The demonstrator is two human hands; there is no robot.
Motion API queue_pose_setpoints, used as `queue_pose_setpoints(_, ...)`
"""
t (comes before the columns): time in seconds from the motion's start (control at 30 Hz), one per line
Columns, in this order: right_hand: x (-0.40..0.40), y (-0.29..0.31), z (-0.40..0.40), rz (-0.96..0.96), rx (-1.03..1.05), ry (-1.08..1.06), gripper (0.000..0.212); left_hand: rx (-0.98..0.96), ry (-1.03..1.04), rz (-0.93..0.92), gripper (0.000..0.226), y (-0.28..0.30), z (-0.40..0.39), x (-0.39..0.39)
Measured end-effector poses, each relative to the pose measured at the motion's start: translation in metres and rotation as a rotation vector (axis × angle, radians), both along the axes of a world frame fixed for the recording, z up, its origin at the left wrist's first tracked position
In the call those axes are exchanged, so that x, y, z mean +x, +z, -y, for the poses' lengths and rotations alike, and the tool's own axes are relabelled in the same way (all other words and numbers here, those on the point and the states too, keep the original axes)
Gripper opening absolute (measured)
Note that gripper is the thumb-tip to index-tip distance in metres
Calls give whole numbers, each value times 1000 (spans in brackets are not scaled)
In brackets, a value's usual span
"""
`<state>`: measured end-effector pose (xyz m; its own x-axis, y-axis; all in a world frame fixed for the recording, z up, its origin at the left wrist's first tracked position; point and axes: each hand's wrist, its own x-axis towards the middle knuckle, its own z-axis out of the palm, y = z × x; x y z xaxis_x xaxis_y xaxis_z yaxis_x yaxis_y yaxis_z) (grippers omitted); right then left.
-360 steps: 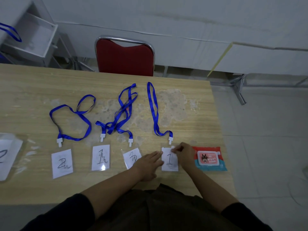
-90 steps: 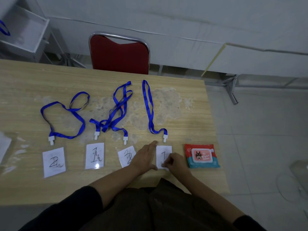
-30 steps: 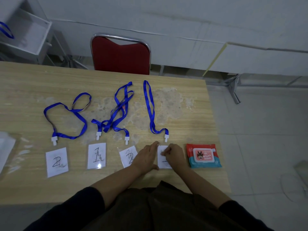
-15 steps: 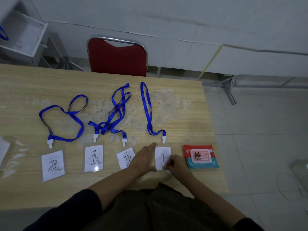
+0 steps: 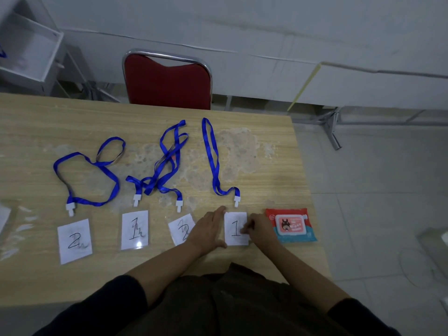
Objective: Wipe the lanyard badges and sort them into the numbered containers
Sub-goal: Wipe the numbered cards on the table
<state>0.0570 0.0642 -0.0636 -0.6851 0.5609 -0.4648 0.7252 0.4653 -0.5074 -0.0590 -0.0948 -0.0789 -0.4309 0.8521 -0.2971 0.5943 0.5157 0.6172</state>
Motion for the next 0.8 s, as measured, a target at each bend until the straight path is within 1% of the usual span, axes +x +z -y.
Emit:
queue_pose_setpoints(0.07, -4, 0, 5, -60, 20, -104, 17, -5, 1, -3, 114, 0, 0, 0)
queue_pose_setpoints(0.1, -6, -2, 8, -67, 19, -117, 15, -8, 1, -5, 113, 0, -1, 0)
queue_pose_setpoints(0.17, -9, -5, 15, -39, 24, -46, 19, -13, -1, -14, 113, -2, -2, 1)
queue_pose_setpoints(0.23, -17, -2, 13, -39, 11, -46, 21, -20, -14, -30, 113, -2, -2, 1)
queue_pose_setpoints(0.3, -22, 0, 4, -99, -21, -155, 22, -23, -18, -35, 114, -2, -2, 0)
queue_pose_setpoints(0.37, -28, 2, -4, -126, -24, -274, 16, -21, -12, -33, 115, -3, -2, 0)
queue_pose_setpoints(0.4, -29, 2, -5, -115, -24, -290, 12, -22, -18, -39, 114, -3, -2, 0)
queue_pose_setpoints(0.47, -31, 0, -1, -100, -58, -275, 12, -24, -33, -55, 113, -3, -2, 0)
queue_pose_setpoints(0.57, -30, -5, 8, -51, -96, -186, 8, -16, -30, -64, 113, -4, -2, 0)
queue_pose_setpoints(0.67, -29, -3, -1, -97, -72, -267, 16, -22, -32, -55, 114, -2, -3, 0)
queue_pose_setpoints(0.73, -29, 1, -7, -103, -82, -324, 12, -21, -35, -48, 113, -2, -2, 0)
queue_pose_setpoints(0.77, -29, 2, -7, -76, -95, -296, 9, -22, -35, -47, 113, -2, -2, 0)
queue_pose_setpoints(0.8, -26, 2, -5, -28, -95, -224, 10, -21, -33, -46, 112, -2, -2, -1)
